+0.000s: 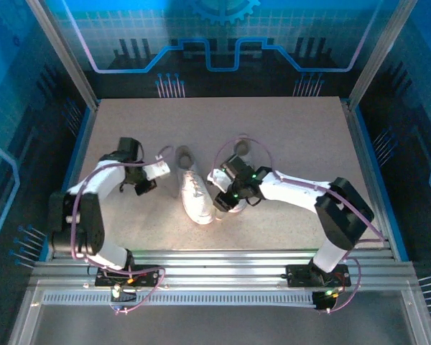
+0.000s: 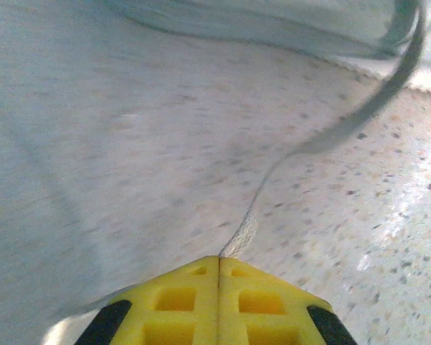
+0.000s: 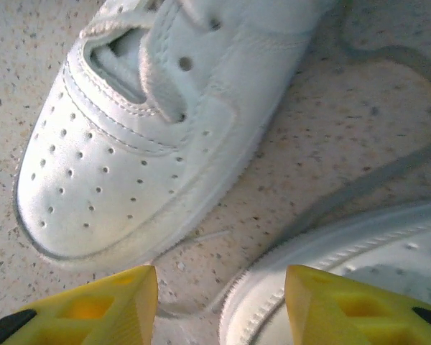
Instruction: Tie the shoes
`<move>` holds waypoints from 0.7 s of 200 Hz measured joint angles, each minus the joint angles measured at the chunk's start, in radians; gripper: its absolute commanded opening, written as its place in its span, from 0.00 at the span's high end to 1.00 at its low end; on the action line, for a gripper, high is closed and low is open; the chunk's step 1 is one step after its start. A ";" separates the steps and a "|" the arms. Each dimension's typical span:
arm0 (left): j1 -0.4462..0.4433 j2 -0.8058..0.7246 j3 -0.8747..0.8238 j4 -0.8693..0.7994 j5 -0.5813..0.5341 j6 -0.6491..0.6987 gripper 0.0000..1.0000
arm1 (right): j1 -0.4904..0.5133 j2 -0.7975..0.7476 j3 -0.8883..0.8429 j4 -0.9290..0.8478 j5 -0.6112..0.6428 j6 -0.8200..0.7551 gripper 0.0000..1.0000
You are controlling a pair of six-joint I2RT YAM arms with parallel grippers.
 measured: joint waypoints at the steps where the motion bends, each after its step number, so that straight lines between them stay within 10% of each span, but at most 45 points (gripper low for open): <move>1: 0.003 -0.011 0.000 0.001 0.002 -0.002 1.00 | 0.002 0.002 0.000 0.003 0.003 0.002 0.51; 140: 0.062 -0.385 0.039 -0.068 0.161 -0.284 1.00 | 0.149 0.064 0.058 0.168 -0.037 0.080 0.51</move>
